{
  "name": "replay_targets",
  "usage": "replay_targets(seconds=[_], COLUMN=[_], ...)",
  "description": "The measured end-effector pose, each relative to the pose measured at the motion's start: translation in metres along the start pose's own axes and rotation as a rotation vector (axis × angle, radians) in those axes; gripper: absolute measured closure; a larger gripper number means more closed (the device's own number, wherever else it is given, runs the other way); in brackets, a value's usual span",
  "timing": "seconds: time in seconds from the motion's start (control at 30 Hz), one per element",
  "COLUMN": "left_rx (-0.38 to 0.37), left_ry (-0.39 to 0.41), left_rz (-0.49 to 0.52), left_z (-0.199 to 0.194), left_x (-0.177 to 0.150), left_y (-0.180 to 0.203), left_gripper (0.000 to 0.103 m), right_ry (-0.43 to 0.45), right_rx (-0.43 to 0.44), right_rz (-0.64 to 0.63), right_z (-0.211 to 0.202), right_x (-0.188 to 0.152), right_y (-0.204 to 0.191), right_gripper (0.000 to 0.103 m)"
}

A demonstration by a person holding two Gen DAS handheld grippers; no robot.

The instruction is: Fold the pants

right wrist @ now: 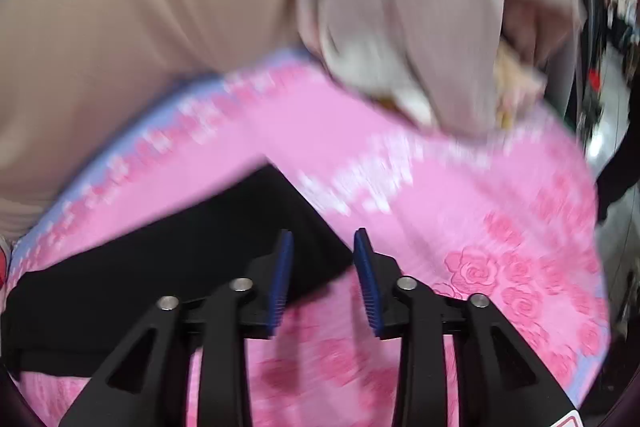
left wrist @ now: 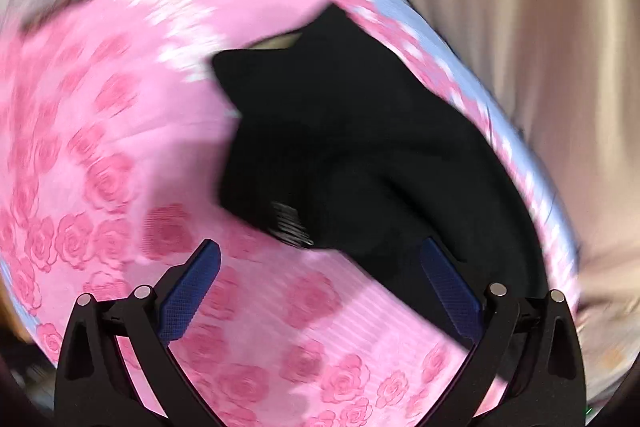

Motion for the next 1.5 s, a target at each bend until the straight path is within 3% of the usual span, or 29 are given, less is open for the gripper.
replay_targets(seconds=[0.03, 0.13, 0.27, 0.33, 0.4, 0.47, 0.53, 0.6, 0.63, 0.7, 0.77, 0.8, 0.83, 0.9, 1.03, 1.1, 1.2, 1.27, 1.33, 1.37, 1.4, 1.43, 1.47, 1.5], left_rx=[-0.047, -0.159, -0.157, -0.193, -0.200, -0.214, -0.180, -0.190, -0.132, 0.025, 0.177, 0.198, 0.169, 0.107, -0.031, -0.167, -0.379, -0.410, -0.384, -0.361, -0.328, -0.323, -0.371, -0.410], left_ry=[-0.034, -0.122, -0.121, -0.137, -0.126, -0.040, 0.172, 0.308, 0.340, 0.293, 0.224, 0.213, 0.215, 0.232, 0.271, 0.214, 0.019, -0.085, -0.123, -0.128, -0.121, -0.118, -0.116, -0.062], left_rz=[-0.058, -0.172, -0.161, -0.147, -0.023, 0.100, 0.286, 0.450, 0.516, 0.628, 0.667, 0.666, 0.641, 0.557, 0.397, 0.319, 0.234, 0.198, 0.168, 0.169, 0.186, 0.197, 0.215, 0.240], left_z=[0.004, 0.015, 0.019, 0.017, 0.012, -0.007, -0.051, -0.082, -0.078, -0.029, 0.015, 0.021, 0.018, 0.002, -0.038, -0.047, -0.028, -0.005, 0.014, 0.021, 0.027, 0.026, 0.017, -0.003], left_x=[0.004, 0.013, 0.030, 0.035, 0.043, 0.065, 0.096, 0.105, 0.108, 0.107, 0.096, 0.090, 0.083, 0.080, 0.079, 0.069, 0.056, 0.059, 0.069, 0.075, 0.083, 0.090, 0.095, 0.102], left_y=[-0.008, -0.016, -0.014, -0.007, 0.010, 0.030, 0.051, 0.063, 0.061, 0.044, 0.016, 0.003, -0.007, -0.022, -0.043, -0.035, -0.001, 0.018, 0.031, 0.036, 0.042, 0.048, 0.057, 0.064], left_gripper=[0.005, 0.005, 0.005, 0.024, 0.099, 0.096, 0.096, 0.089, 0.085, 0.065, 0.065, 0.065, 0.064, 0.044, 0.019, 0.012, 0.012, 0.013, 0.020, 0.043, 0.093, 0.098, 0.097, 0.097], right_ry=[0.013, -0.024, -0.067, -0.093, -0.121, -0.138, -0.147, -0.140, -0.135, -0.129, -0.150, -0.180, -0.203, -0.228, -0.257, -0.282, -0.317, -0.334, -0.338, -0.335, -0.331, -0.327, -0.325, -0.321], right_rx=[0.004, 0.080, 0.212, 0.265, 0.303, 0.317, 0.325, 0.368, 0.378, 0.371, 0.340, 0.341, 0.352, 0.386, 0.432, 0.460, 0.509, 0.525, 0.530, 0.530, 0.526, 0.517, 0.510, 0.498], right_rz=[-0.026, -0.105, -0.152, -0.162, -0.179, -0.217, -0.260, -0.272, -0.278, -0.320, -0.348, -0.354, -0.355, -0.386, -0.493, -0.519, -0.519, -0.521, -0.529, -0.531, -0.530, -0.527, -0.521, -0.509], right_z=[-0.006, -0.006, -0.002, 0.006, 0.016, 0.023, 0.029, 0.028, 0.029, 0.027, 0.033, 0.038, 0.040, 0.042, 0.045, 0.050, 0.055, 0.057, 0.052, 0.049, 0.047, 0.045, 0.045, 0.044], right_x=[0.000, -0.012, -0.039, -0.052, -0.064, -0.074, -0.079, -0.079, -0.078, -0.083, -0.092, -0.097, -0.102, -0.110, -0.128, -0.139, -0.156, -0.165, -0.170, -0.171, -0.172, -0.171, -0.170, -0.167], right_y=[-0.015, -0.073, -0.144, -0.178, -0.209, -0.237, -0.263, -0.285, -0.288, -0.299, -0.304, -0.308, -0.313, -0.332, -0.375, -0.393, -0.413, -0.421, -0.424, -0.424, -0.422, -0.419, -0.415, -0.410], right_gripper=[0.048, 0.047, 0.047, 0.047, 0.047, 0.047, 0.047, 0.047, 0.045, 0.037, 0.036, 0.037, 0.036, 0.036, 0.036, 0.036, 0.036, 0.036, 0.036, 0.036, 0.036, 0.036, 0.036, 0.036])
Point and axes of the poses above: each gripper's, at about its wrist camera, not at the fingertips, and z roughly the way its jaws point, y to its right, x to its top, the point moved 9 cm from there along z, roughly the way its jaws point, and after that the axes turned 15 degrees about x, right-handed, at the moved point
